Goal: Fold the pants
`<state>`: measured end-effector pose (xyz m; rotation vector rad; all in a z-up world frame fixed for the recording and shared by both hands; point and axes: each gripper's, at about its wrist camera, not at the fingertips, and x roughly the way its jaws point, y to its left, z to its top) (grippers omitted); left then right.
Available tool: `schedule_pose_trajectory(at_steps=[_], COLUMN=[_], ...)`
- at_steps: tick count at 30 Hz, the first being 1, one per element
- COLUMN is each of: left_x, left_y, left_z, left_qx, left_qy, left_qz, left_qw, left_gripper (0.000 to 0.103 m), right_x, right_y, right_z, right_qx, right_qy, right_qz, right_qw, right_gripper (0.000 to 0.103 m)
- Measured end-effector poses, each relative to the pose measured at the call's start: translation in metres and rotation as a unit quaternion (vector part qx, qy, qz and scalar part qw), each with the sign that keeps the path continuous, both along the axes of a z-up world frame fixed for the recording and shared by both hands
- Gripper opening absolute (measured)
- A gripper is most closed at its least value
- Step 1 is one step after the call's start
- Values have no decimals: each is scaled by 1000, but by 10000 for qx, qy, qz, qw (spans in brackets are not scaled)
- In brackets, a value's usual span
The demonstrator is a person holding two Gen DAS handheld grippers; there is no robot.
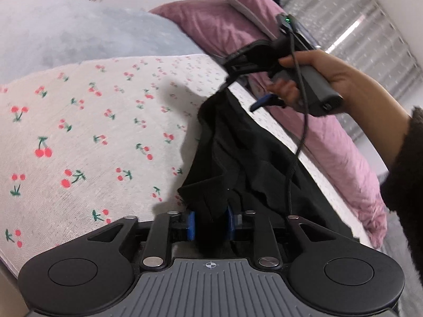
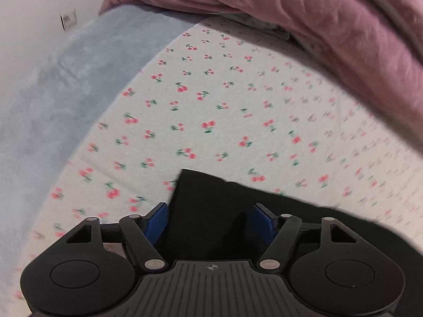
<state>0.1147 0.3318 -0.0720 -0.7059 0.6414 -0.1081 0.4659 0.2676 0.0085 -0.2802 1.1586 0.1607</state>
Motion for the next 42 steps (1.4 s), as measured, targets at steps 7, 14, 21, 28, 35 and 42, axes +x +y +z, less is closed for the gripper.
schedule_pose_trajectory(at_steps=[7,14,21,28,35,42], left_x=[4,-5,-2,-10,3,-2], left_y=[0,7,27,52,47,39], left_z=[-6,-11,10,18,18,35], left_qx=[-233,-559,-73,228,462,1083], left_qy=[-33,-247,-687,-732,-86,-239], left_qz=[245,1377,2303,2870,2718,2681], left_qw=[9994,9886,9707,9549,9612,9570], left_gripper=[30,10,9,9,37,72], right_x=[-4,-9,-10,-10,-14,-48], right_y=[9,8,43,80,73,15], right_z=[-28,-1,30,29,23,65], right_qx=[-676,-539,39,516,501,736], right_qy=[-445,-1450,-1999,-2148,-1920,-1754], right_qz=[330,268,438,693,867,891], right_qw=[9962,9876,9788,9728,9763,9777], right_gripper=[23,5,5,7,46,74])
